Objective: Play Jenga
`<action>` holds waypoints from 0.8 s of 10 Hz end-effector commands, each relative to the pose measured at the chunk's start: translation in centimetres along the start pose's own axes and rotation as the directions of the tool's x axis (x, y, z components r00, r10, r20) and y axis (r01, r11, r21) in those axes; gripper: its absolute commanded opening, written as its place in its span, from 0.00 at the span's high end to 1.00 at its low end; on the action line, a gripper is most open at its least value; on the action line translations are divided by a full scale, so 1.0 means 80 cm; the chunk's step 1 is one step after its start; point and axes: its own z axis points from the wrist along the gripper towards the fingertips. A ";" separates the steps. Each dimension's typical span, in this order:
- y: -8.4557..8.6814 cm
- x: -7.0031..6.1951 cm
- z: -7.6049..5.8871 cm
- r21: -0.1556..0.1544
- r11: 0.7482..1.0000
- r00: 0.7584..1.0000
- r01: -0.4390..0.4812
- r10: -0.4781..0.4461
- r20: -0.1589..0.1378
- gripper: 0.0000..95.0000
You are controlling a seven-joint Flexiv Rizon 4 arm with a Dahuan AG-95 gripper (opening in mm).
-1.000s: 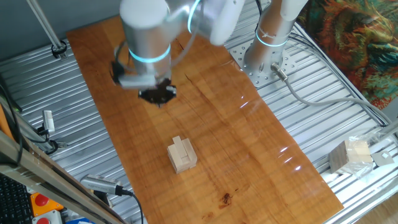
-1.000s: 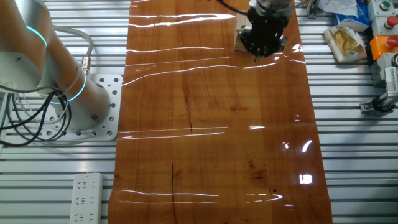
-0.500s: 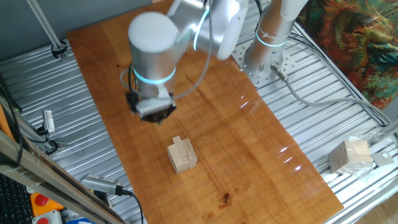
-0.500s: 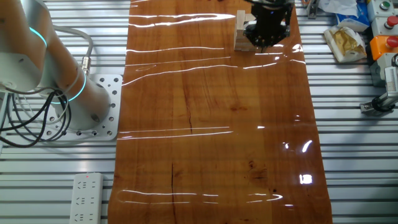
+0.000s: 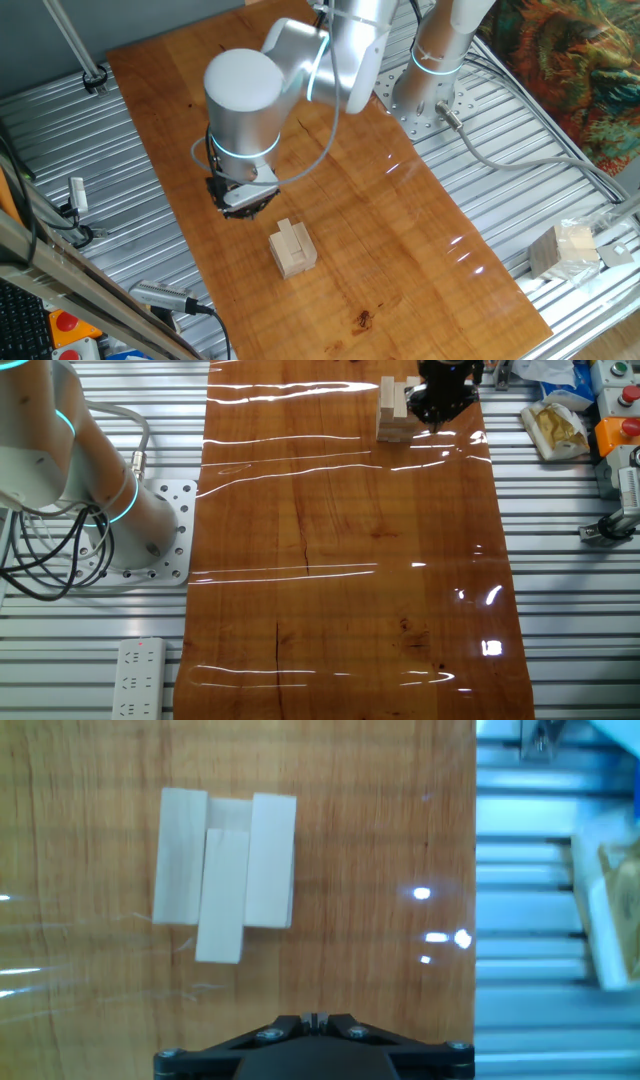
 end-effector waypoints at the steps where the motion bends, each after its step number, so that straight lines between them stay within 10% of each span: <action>1: -0.003 -0.001 0.002 -0.002 1.000 1.000 -0.017 0.017 -0.001 0.80; 8: -0.002 -0.001 0.002 -0.053 0.998 1.000 -0.016 0.017 0.012 0.20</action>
